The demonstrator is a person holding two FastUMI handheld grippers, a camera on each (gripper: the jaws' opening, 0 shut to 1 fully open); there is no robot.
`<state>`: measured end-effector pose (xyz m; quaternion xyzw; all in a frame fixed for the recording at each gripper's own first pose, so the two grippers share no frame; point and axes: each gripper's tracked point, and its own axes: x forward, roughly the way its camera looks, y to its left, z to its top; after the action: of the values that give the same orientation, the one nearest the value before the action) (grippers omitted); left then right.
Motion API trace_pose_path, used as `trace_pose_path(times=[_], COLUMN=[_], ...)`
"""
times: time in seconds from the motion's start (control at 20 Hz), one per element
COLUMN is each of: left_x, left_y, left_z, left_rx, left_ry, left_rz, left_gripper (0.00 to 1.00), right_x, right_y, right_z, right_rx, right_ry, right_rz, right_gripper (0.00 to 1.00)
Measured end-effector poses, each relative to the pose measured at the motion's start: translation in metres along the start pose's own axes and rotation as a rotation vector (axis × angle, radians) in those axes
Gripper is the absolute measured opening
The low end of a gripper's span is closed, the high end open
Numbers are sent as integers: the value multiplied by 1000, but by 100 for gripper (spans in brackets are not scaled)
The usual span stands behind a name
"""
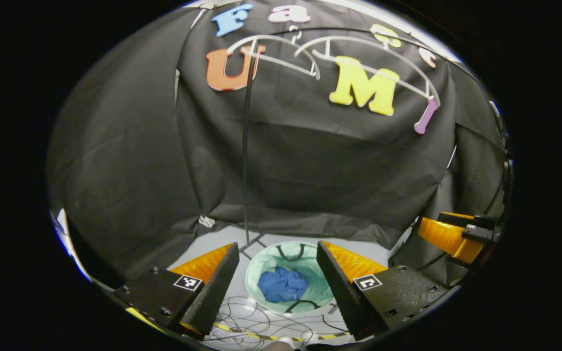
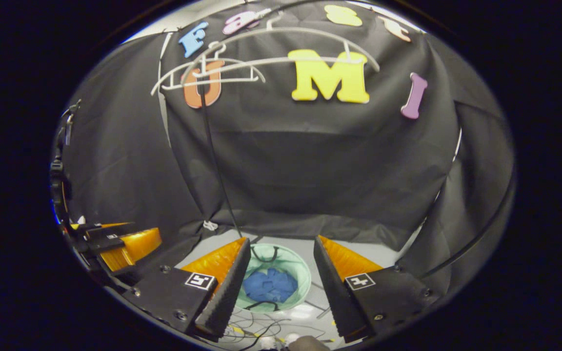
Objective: Grasp the clothes on the hanger with both hands and then place them into the laundry hamper below.
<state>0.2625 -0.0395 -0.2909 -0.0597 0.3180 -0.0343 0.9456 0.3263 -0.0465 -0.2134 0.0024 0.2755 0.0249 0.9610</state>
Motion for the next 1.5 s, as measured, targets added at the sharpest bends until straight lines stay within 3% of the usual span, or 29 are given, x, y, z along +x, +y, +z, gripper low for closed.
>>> trace_pose_path(times=[0.05,0.2,0.25,0.45,0.65,1.0,1.25,1.5], left_x=[-13,-57,-72,-137,-196,-266,-325,-377], left_y=[2,5,3,-4,-16,-42,-74,-112], left_z=[17,67,84,145,174,167,121,80], left_rx=[9,51,64,90,82,107,129,73], left_ry=[-42,-184,-231,-411,-522,-585,-582,-583], left_rz=[5,15,12,18,16,51,98,114], left_gripper=[96,100,96,92,94,98,100,100], right_x=[-16,-66,-90,-166,-231,-315,-365,-407], right_y=[-3,-15,-22,-38,-48,-80,-108,-128], right_z=[16,63,78,132,150,136,103,71], right_rx=[1,1,-10,28,22,33,37,40], right_ry=[-47,-190,-239,-406,-522,-597,-576,-585], right_rz=[-5,-27,-56,-63,-47,-27,16,49], right_gripper=[83,84,100,100,100,100,100,100])
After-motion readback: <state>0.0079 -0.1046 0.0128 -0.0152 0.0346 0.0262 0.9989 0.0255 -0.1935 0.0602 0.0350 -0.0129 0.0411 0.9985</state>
